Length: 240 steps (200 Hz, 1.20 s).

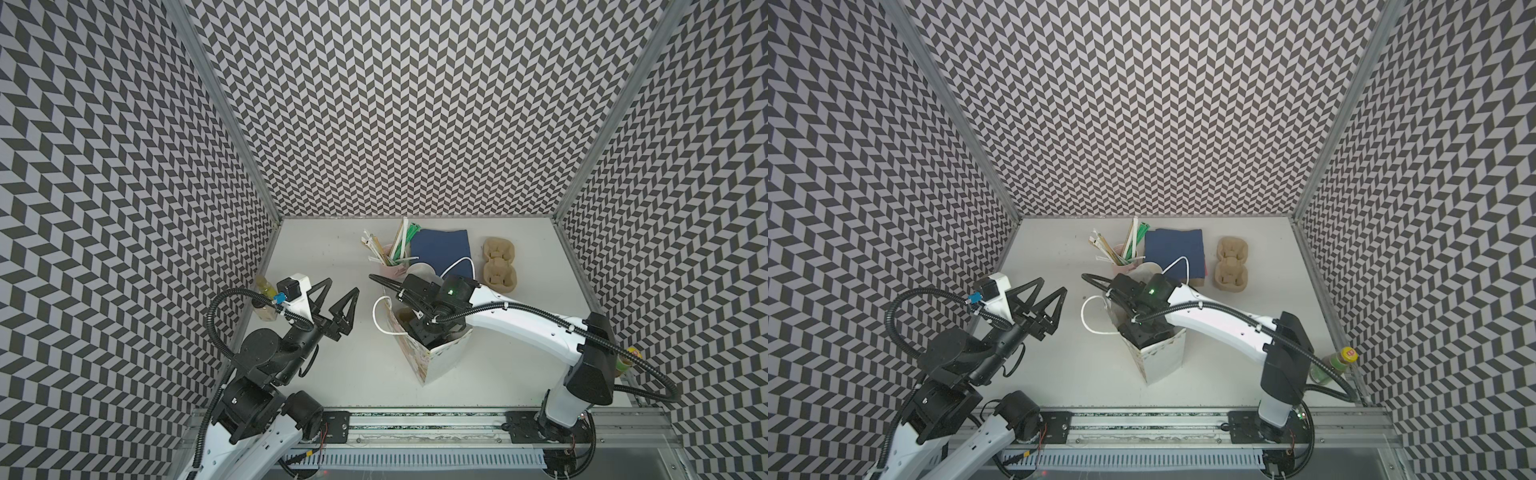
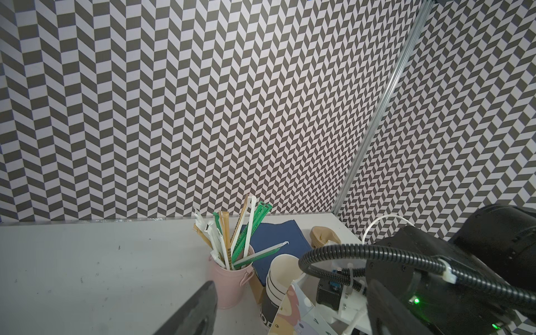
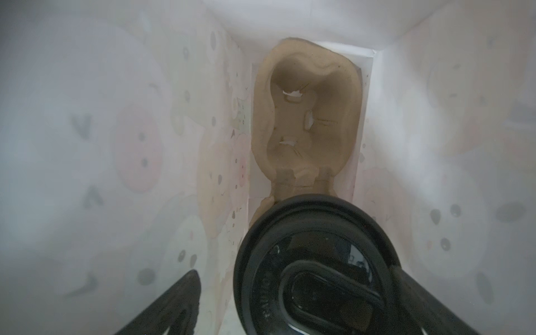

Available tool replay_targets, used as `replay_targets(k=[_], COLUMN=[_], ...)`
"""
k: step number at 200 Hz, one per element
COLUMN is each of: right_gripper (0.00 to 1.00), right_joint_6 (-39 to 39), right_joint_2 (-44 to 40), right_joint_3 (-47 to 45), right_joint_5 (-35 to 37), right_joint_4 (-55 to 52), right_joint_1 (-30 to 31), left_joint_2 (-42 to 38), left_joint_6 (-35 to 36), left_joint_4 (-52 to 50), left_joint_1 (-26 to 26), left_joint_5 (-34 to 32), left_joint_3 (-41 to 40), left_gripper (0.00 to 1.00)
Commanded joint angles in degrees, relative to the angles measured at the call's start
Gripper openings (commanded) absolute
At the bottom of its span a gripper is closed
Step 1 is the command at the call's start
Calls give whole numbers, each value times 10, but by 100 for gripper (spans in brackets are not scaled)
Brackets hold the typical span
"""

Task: Pack a coffee takeout order
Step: Place the coffee cup in the cup tray.

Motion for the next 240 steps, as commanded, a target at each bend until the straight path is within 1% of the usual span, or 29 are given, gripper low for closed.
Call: replay_targets(k=[1,121,137,144,155,169,188,221,240], right_gripper=[100,99,99,99,99,99,99,99,99], right_joint_6=[-2,-9,-10,-11,-11,-12,-17,-25,-29], right_joint_2=[-2,-9,-9,-9,-9,-10,-16,-21,-20], right_joint_3=[15,38,36,33,32,34,35,33,33], right_joint_5=[0,5,8,6,8,8,1,-13,-15], right_joint_4=[-3,-9,-7,-5,-3,0,5,17,18], right_joint_1=[2,2,2,2,1,0,-4,-14,-19], left_joint_2=[1,6,8,11,12,15,21,34,45], left_joint_6=[5,6,5,5,3,3,-7,-38,-41], left_joint_4=[-11,-12,-11,-12,-10,-15,-40,-51,-55], left_joint_1=[-5,-6,-7,-8,-12,-26,-44,-45,-45], left_joint_5=[-9,-7,-2,1,16,38,42,127,149], left_joint_3=[-4,-4,-4,-3,-2,4,21,25,32], left_gripper=[81,81,82,84,89,89,90,90,89])
